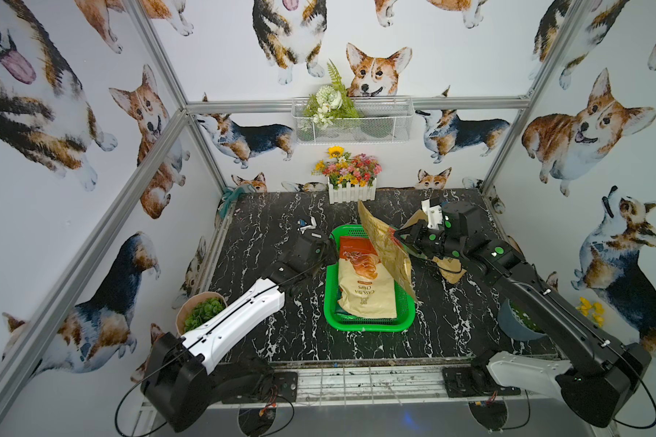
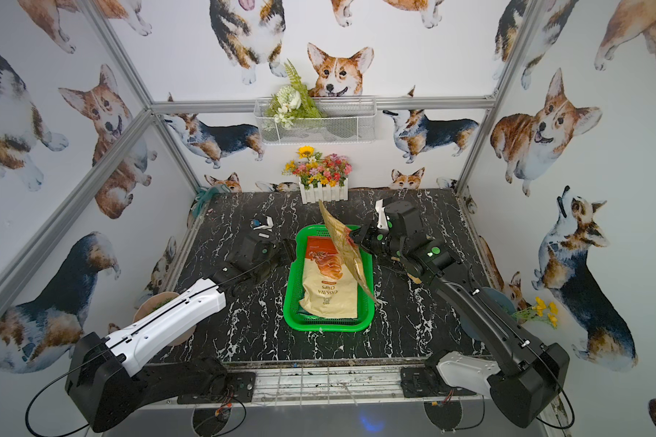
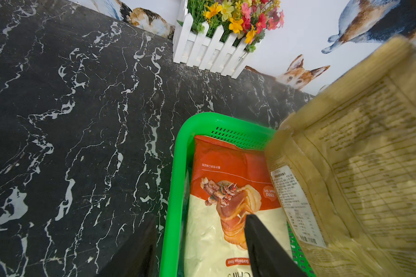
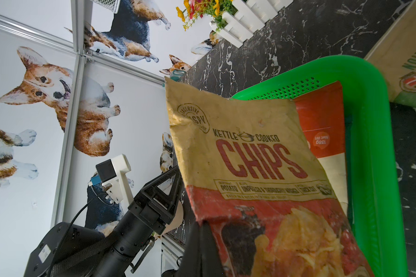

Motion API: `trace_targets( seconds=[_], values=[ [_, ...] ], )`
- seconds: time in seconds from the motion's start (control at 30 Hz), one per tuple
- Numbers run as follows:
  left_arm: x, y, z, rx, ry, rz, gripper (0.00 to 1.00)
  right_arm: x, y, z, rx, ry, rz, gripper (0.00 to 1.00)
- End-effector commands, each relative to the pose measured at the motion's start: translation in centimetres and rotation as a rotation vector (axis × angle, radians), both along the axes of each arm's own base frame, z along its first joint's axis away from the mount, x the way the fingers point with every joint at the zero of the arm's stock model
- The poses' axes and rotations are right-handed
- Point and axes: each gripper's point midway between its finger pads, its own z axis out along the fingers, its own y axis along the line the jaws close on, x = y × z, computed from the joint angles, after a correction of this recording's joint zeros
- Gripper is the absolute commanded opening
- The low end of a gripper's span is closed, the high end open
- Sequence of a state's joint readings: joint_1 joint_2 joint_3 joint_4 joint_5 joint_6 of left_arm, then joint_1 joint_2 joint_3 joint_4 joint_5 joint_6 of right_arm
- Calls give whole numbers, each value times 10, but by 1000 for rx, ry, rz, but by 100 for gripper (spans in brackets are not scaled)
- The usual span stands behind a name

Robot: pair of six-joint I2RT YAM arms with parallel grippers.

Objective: Put the potato chips into the basket
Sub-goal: Place the potato chip in the basket.

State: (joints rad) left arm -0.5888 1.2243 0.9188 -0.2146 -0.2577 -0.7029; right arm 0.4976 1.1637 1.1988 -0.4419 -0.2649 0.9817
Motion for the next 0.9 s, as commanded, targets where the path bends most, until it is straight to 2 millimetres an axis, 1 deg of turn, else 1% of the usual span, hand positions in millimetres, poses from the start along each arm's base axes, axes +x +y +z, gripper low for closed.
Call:
trace_targets(
  seconds=[0.0,0.17,0.3,0.37,0.47,0.5,0.57,0.67,0.77,0.87],
  values=[
    [1,0,4,-4,-13,-2,62,5,2,10,7,-63,-15,0],
    [-2,1,6,0,-12,-5,62,4,2,6,-6,-66,-25,0],
    [-4,5,7,25,-12,-8,63,0,4,3,18,-54,-38,0],
    [-3,6,7,45,-10,-9,63,-3,6,-2,27,-33,-48,0],
    [1,3,8,50,-7,-17,63,-8,10,-18,10,4,-71,0],
    [2,1,9,42,-8,-21,63,-14,8,-11,26,-16,-75,0],
    [4,-3,10,26,-10,-24,63,-16,9,-12,18,-18,-88,0],
    [5,-6,11,3,-10,-25,63,-16,6,-7,-15,-48,-114,0],
    [4,-5,9,-9,-7,-17,63,-15,3,-2,-35,-80,-142,0],
    [2,-2,6,-11,0,-7,63,-11,3,-2,-48,-91,-156,0]
  ],
)
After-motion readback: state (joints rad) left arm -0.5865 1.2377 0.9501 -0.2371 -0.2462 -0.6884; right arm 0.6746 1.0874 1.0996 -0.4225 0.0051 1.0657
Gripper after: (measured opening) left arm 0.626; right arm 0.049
